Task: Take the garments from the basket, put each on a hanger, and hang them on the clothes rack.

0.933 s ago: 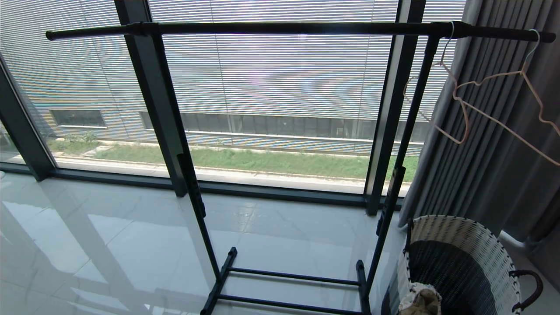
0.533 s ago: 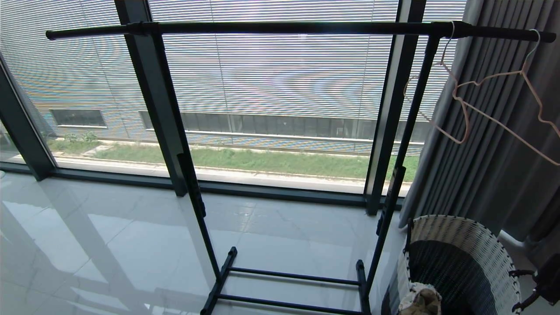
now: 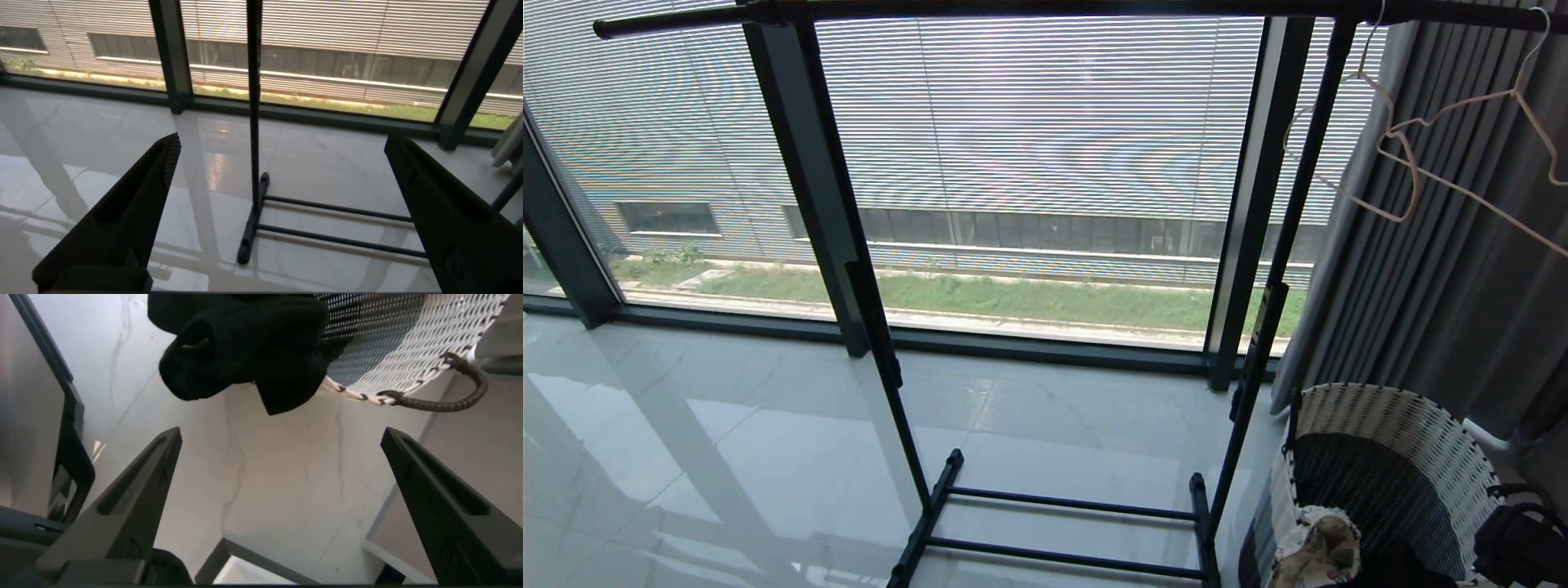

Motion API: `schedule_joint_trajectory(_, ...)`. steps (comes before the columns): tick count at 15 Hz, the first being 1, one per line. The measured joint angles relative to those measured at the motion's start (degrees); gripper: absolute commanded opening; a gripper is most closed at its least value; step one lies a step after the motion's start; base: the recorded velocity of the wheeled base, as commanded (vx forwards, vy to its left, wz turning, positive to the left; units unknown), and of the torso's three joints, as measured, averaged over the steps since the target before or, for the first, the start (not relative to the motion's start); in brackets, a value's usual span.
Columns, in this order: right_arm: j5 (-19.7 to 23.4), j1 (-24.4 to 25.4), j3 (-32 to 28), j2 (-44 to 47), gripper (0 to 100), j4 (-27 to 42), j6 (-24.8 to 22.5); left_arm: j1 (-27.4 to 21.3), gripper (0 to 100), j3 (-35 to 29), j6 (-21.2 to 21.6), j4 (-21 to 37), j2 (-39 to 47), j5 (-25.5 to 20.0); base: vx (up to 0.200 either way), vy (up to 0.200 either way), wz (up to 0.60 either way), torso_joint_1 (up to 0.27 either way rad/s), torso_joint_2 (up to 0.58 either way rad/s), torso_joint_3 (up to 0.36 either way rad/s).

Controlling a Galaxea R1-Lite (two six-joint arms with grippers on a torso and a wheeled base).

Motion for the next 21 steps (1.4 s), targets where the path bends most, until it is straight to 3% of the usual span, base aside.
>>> schedule_joint_trajectory(2,0.83,0.13,-0.22,0.88,100,-0.84,0.0,0.0,100,0.0,0.0,0.0,0.0,0.02,0.0,0.0,0.0,-0.066,0.26,0.185)
schedule_joint_trajectory(5,2.68,1.4,0.54,4.58,100,-7.67,-0.09,0.0,100,0.0,0.0,0.0,0.0,0.02,0.0,0.0,0.0,-0.016,0.06,0.026)
schedule_joint_trajectory(11,2.26,3.75,2.95,17.4,100,-19.3,-3.29,0.0,100,0.0,0.0,-0.02,0.0,0.02,0.0,0.0,0.0,0.0,0.0,0.0)
schedule_joint_trajectory(21,-5.9,3.56,3.01,36.39,100,-42.02,-4.17,0.0,100,0.0,0.06,-0.02,0.0,0.02,0.0,0.0,0.0,0.0,0.0,0.0)
